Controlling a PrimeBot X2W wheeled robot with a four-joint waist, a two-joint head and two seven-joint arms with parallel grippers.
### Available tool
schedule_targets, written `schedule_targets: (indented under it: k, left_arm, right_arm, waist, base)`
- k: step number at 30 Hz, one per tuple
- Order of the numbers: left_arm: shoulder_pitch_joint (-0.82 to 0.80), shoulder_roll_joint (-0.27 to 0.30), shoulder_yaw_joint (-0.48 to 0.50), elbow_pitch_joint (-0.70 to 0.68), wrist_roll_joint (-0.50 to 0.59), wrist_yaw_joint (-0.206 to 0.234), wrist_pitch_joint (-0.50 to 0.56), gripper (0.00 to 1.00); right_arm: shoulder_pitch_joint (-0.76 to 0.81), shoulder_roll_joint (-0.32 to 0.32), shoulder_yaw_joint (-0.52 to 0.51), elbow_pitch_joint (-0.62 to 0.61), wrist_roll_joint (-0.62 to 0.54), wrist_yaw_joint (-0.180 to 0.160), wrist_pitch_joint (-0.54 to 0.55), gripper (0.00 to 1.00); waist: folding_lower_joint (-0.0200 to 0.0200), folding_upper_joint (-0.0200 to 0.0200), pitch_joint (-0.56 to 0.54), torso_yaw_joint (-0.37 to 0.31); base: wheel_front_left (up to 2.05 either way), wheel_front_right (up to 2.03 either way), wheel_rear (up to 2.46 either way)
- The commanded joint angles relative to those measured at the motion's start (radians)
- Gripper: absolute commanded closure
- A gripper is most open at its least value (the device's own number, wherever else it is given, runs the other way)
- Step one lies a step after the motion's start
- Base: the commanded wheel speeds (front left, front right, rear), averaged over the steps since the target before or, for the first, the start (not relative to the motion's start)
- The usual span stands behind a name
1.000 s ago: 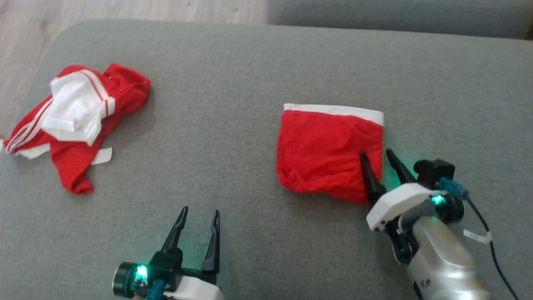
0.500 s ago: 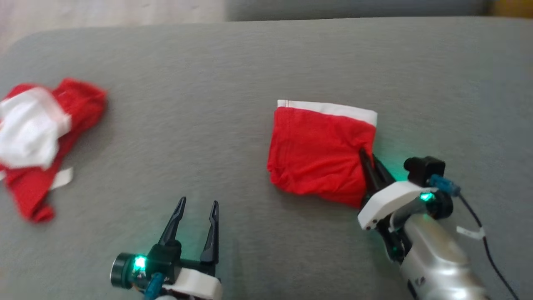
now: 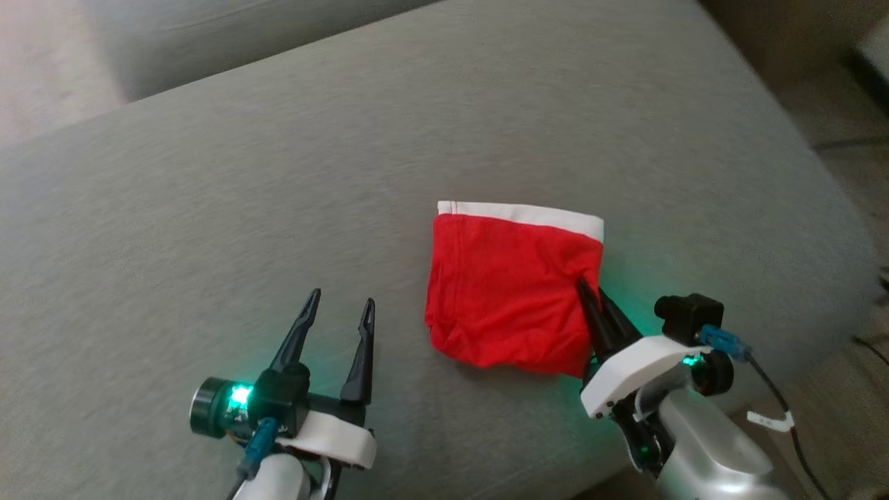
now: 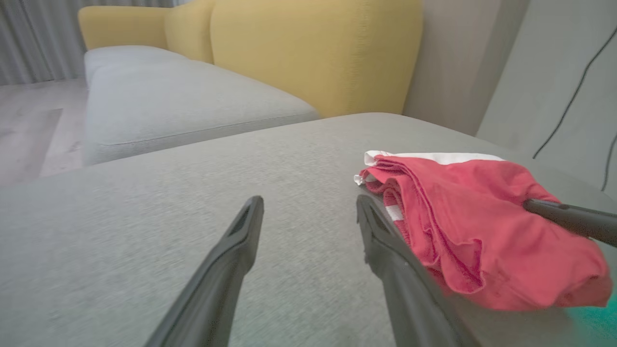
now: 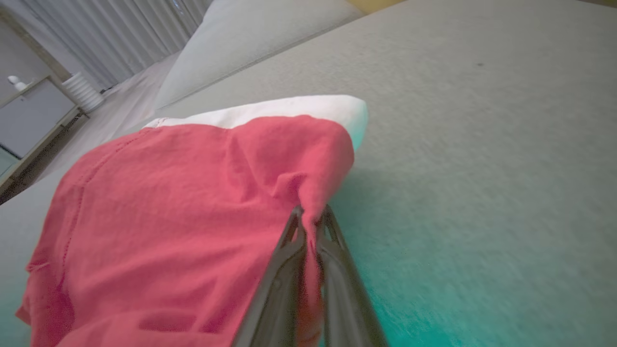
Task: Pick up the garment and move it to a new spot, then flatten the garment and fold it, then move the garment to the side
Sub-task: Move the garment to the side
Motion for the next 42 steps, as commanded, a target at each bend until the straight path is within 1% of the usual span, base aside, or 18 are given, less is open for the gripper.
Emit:
schedule_targets:
  k: [1,4,6,9,12,14,17,23,29,33,37,39,40,41,42]
  left_arm:
    - [-0.031,0.003,0.021,-0.026,0.01,-0.003,-0.005,0.0]
    - [-0.029,0.003,0.016,-0.02,0.011,-0.004,-0.005,0.0]
    - [-0.028,0.003,0.013,-0.019,0.011,-0.004,-0.005,0.0]
    - [-0.029,0.003,0.001,-0.017,0.013,-0.009,-0.005,0.0]
    - [-0.031,0.003,-0.011,-0.01,0.015,-0.013,-0.005,0.0]
    - [-0.029,0.003,-0.016,-0.007,0.018,-0.013,-0.005,0.0]
    - [-0.028,0.003,-0.013,-0.001,0.026,-0.012,-0.005,0.0]
    - [-0.031,0.003,-0.011,0.001,0.04,-0.019,-0.005,0.0]
    - [-0.045,0.003,-0.005,-0.006,0.049,-0.022,-0.005,0.0]
    - [-0.058,0.003,-0.007,-0.015,0.055,-0.024,-0.005,0.0]
    - [-0.071,0.003,-0.006,-0.02,0.061,-0.026,-0.005,0.0]
    - [-0.077,0.003,-0.005,-0.021,0.062,-0.023,-0.005,0.0]
    - [-0.079,0.003,-0.006,-0.021,0.062,-0.023,-0.005,0.0]
    - [-0.079,0.003,-0.006,-0.021,0.062,-0.023,-0.005,0.0]
    - [-0.081,0.003,-0.006,-0.021,0.063,-0.022,-0.005,0.0]
  right_arm:
    - [-0.001,0.006,0.021,-0.029,0.005,-0.001,-0.012,1.0]
    - [0.002,0.006,0.019,-0.042,0.005,-0.001,-0.012,1.0]
    - [-0.004,0.006,0.011,-0.048,-0.007,-0.001,-0.012,1.0]
    - [-0.028,0.006,-0.003,-0.05,-0.021,-0.001,-0.012,1.0]
    - [-0.091,0.005,-0.025,-0.02,-0.078,-0.001,-0.012,1.0]
    - [-0.142,-0.013,-0.032,0.009,-0.112,-0.001,-0.008,1.0]
    - [-0.229,-0.063,-0.035,0.052,-0.147,-0.001,0.035,1.0]
    - [-0.382,-0.212,-0.062,0.171,-0.218,-0.001,0.133,1.0]
    - [-0.489,-0.338,-0.14,0.293,-0.271,-0.001,0.151,1.0]
    - [-0.542,-0.391,-0.19,0.359,-0.308,-0.001,0.14,1.0]
    - [-0.589,-0.42,-0.234,0.41,-0.35,-0.001,0.128,1.0]
    - [-0.607,-0.429,-0.252,0.425,-0.377,-0.001,0.12,0.95]
    - [-0.616,-0.432,-0.267,0.431,-0.386,-0.001,0.113,0.87]
    - [-0.616,-0.432,-0.267,0.431,-0.386,-0.001,0.113,0.87]
    - [-0.624,-0.436,-0.279,0.436,-0.399,-0.001,0.102,0.62]
  waist:
    - [0.0,0.0,0.009,-0.076]
    - [0.0,0.0,0.015,-0.099]
    - [0.0,0.0,0.019,-0.1]
    - [0.0,0.0,0.029,-0.084]
    - [0.0,0.0,0.042,-0.058]
    - [0.0,0.0,0.051,-0.035]
    - [0.0,0.0,0.065,-0.002]
    - [0.0,0.0,0.095,0.068]
    - [0.0,0.0,0.127,0.117]
    - [0.0,0.0,0.144,0.137]
    - [0.0,0.0,0.161,0.15]
    - [0.0,0.0,0.168,0.155]
    - [0.0,0.0,0.171,0.157]
    - [0.0,0.0,0.171,0.157]
    - [0.0,0.0,0.173,0.159]
  base:
    - [0.0,0.0,0.0]
    - [0.0,0.0,0.0]
    - [0.0,0.0,0.0]
    - [0.0,0.0,0.0]
    - [0.0,0.0,0.0]
    - [0.0,0.0,0.0]
    - [0.0,0.0,0.0]
    - [0.0,0.0,0.0]
    - [0.0,0.0,0.0]
    - [0.0,0.0,0.0]
    - [0.0,0.0,0.0]
    - [0.0,0.0,0.0]
    - [0.0,0.0,0.0]
    - [0.0,0.0,0.0]
    - [0.0,0.0,0.0]
